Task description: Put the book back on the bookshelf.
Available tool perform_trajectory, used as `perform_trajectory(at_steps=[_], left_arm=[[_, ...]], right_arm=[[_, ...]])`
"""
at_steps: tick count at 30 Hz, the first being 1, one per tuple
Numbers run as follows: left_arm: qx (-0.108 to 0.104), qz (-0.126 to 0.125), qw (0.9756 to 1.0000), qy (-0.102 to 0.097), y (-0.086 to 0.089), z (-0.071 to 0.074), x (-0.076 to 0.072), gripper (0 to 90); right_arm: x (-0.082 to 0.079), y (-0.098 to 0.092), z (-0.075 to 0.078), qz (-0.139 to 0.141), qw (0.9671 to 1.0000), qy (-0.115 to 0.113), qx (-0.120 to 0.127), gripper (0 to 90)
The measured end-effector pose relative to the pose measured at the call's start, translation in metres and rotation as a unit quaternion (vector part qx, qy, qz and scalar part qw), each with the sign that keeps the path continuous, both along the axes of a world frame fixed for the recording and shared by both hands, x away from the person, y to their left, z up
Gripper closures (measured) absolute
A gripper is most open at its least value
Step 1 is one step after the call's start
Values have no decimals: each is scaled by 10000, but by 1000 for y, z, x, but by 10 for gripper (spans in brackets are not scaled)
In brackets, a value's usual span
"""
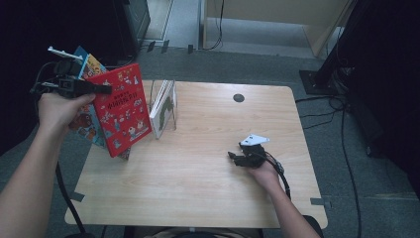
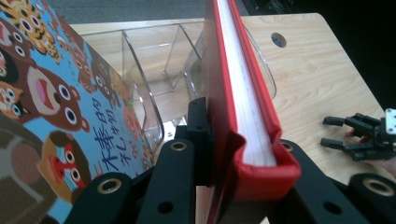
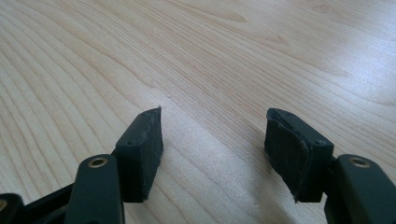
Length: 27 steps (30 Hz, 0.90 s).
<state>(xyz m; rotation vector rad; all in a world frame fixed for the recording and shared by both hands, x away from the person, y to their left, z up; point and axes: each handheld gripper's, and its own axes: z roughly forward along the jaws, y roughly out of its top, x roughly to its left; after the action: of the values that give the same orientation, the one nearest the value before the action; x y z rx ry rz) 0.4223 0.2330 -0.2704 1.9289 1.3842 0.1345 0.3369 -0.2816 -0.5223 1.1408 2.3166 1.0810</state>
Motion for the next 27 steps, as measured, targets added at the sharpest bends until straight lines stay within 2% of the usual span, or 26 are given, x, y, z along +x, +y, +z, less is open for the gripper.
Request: perform_trajectory(at_steps=[11,19,23,25,27], left_arm=[[106,159,9998,-25,-4,-5,20,798],[276,101,9996,39,-13,-13,28,797],[276,112,9995,52,-13,-13,29,798],[272,72,9996,98,-12,-13,30,797],[346,38,9991,261,-9,-11,30,795]], right_arm=[[0,1,0,-12,10000,-10,2,372],[1,1,0,-8,10000,-25,-7,372],[1,1,0,-9,10000,-24,-7,372],[1,1,0,-9,10000,-24,-7,372],[1,1,0,-9,10000,-24,-7,372]])
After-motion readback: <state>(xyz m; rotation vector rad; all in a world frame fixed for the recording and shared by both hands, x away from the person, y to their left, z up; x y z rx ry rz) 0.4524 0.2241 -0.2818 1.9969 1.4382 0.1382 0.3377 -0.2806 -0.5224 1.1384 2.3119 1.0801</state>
